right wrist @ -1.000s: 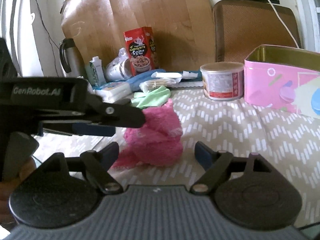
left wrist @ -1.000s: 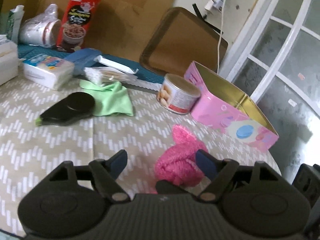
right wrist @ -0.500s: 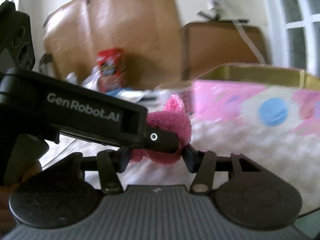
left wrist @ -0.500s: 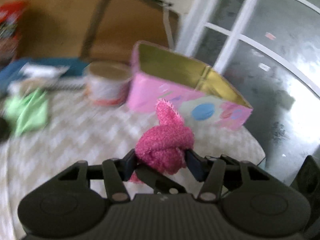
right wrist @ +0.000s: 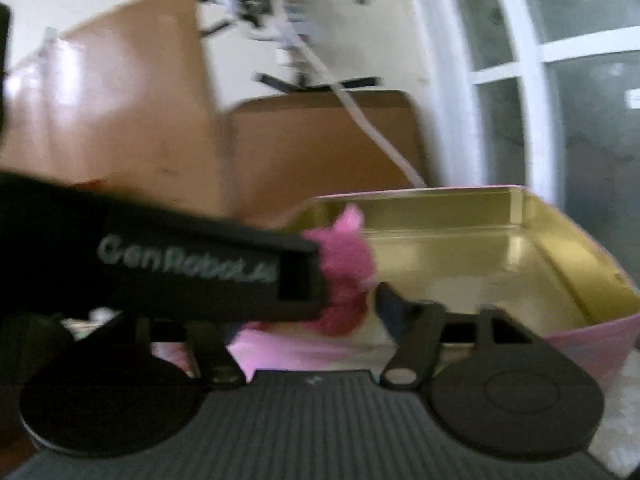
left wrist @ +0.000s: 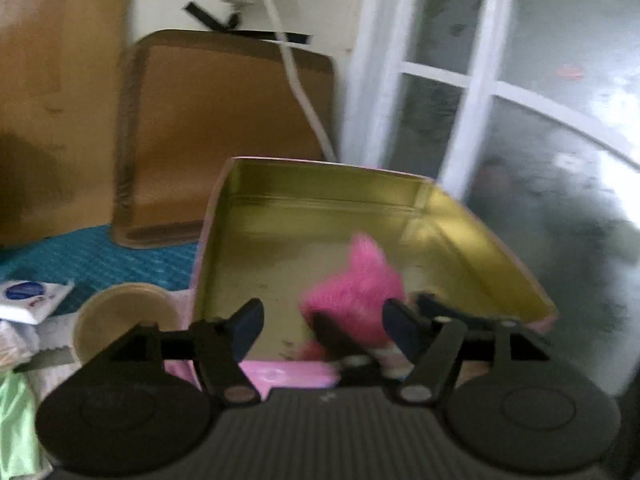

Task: Organize soft objects
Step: 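Carry the pink ball into the pink tin and open the left gripper, then reach for and grasp the white wipes packet with the left gripper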

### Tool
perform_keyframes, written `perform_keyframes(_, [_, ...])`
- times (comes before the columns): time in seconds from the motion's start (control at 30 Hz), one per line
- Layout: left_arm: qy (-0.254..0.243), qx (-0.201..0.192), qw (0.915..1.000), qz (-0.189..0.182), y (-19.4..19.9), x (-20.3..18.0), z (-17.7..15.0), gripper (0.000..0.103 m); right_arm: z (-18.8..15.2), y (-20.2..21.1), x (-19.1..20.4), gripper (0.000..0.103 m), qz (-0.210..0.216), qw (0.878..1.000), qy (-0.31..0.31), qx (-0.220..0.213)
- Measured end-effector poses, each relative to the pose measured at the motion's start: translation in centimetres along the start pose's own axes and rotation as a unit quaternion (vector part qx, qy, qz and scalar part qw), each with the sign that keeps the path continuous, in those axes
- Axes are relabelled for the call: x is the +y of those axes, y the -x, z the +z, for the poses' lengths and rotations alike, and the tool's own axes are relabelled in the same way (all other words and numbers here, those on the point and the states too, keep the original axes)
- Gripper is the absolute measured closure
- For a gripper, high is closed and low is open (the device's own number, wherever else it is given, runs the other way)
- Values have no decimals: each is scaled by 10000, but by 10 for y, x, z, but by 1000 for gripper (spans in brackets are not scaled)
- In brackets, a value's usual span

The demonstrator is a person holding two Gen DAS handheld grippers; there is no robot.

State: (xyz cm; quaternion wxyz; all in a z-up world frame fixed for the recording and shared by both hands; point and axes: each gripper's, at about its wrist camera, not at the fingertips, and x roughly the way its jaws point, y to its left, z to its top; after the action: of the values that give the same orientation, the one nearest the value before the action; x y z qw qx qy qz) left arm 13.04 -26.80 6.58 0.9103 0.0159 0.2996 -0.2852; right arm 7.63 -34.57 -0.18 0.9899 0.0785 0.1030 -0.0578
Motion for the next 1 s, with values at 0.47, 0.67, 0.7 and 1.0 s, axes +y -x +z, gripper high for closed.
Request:
perform_keyframes(0.47, [297,-842,9959,147,117,74,-71,26,-33,71,59,39,879,9928,754,-316])
perform_keyframes(0.67, [884,-638,9850,1341,143,157,-99,32,-27,45,115,71,2090,9706,1076,525])
perform_keyframes(0.7, [933,-612,9809,1592,145,171,-104,33,-24,39,127,71,2200,9670,1158,566])
perform_keyframes(1.0, [1706,-946,9649,1760,156,232,-133,34,5,-68,252,65,2239,9392,2324,1168])
